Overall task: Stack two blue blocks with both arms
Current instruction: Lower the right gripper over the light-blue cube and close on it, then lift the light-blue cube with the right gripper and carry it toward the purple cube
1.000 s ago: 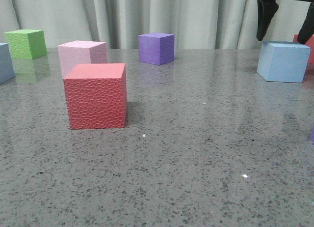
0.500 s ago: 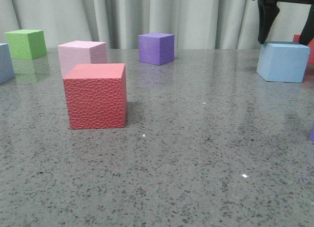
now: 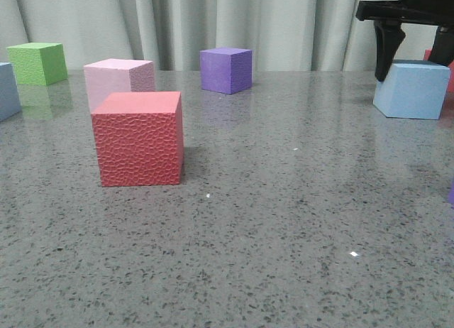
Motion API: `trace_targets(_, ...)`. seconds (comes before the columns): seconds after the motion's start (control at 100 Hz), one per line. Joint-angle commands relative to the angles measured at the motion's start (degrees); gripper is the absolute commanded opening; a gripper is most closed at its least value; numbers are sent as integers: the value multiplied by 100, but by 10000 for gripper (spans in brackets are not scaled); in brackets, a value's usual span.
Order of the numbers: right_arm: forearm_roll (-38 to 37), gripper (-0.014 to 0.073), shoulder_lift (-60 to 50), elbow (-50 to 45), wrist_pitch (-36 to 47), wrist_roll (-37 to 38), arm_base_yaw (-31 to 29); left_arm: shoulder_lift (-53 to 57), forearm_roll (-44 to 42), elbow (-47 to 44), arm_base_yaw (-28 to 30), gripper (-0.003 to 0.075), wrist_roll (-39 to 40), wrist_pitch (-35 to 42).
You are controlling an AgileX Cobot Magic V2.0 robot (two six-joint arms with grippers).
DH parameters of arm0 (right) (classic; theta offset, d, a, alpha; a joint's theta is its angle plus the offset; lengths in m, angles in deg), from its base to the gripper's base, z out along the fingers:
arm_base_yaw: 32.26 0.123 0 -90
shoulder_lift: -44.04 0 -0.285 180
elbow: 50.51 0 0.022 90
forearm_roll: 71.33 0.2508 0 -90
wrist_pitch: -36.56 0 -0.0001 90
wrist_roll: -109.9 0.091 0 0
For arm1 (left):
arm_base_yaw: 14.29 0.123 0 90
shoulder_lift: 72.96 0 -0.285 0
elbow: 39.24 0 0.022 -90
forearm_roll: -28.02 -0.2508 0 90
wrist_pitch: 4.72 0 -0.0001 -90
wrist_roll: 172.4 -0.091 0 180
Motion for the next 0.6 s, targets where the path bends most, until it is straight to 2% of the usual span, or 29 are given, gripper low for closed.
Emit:
trace_targets(0.0,-39,327,-332,172,-473,-46,-13,-45,58,205,-13,617,33,498)
trace_targets(0.32,195,327,-445,199,-519,-12,54,-45,58,205,-13,617,33,498)
trace_targets(0.59,184,327,-666,493,-523,371,707,-45,58,205,-13,617,33,498)
